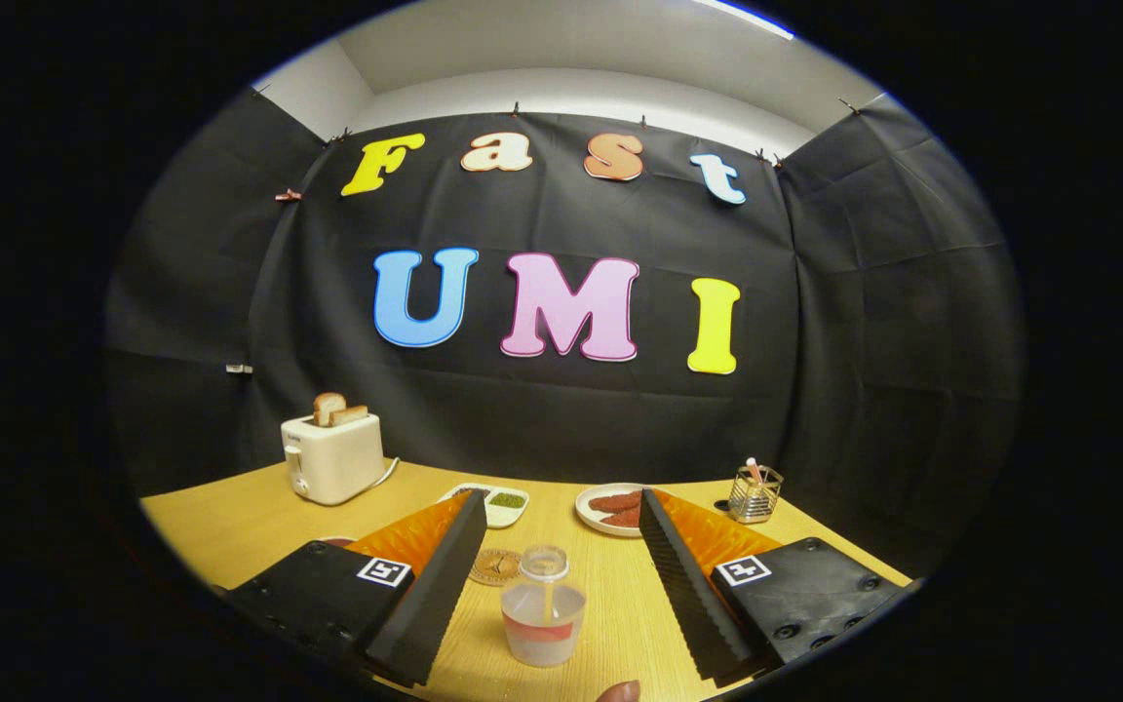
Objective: Take the bottle from table, then pour the juice into the cup, finally place the bottle on the coaster
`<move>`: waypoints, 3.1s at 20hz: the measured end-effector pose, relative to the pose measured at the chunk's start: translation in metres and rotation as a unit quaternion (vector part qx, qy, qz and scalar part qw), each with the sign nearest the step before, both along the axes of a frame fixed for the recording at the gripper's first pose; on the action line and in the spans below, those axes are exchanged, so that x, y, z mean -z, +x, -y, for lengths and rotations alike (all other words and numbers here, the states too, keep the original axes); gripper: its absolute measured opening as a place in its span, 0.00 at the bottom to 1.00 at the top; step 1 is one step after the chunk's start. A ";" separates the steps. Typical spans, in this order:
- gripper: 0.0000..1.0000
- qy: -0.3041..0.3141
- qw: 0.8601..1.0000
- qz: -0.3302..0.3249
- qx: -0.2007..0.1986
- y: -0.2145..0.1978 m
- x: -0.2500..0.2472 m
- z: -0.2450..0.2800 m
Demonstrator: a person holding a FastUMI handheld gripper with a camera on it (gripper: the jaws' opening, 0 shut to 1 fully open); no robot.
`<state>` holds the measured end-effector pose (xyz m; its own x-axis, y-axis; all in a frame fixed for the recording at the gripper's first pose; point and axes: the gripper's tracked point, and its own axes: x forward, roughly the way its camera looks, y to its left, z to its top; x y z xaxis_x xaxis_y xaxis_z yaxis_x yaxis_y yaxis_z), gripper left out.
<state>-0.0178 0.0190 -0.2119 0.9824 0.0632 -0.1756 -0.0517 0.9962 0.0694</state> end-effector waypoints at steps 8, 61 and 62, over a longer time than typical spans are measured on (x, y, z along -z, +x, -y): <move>0.97 0.010 1.000 -0.022 -0.017 -0.003 0.061 -0.008; 0.72 -0.415 0.905 -0.070 -0.067 0.028 0.010 -0.056; 0.72 -0.430 0.898 -0.068 -0.069 0.028 0.012 -0.055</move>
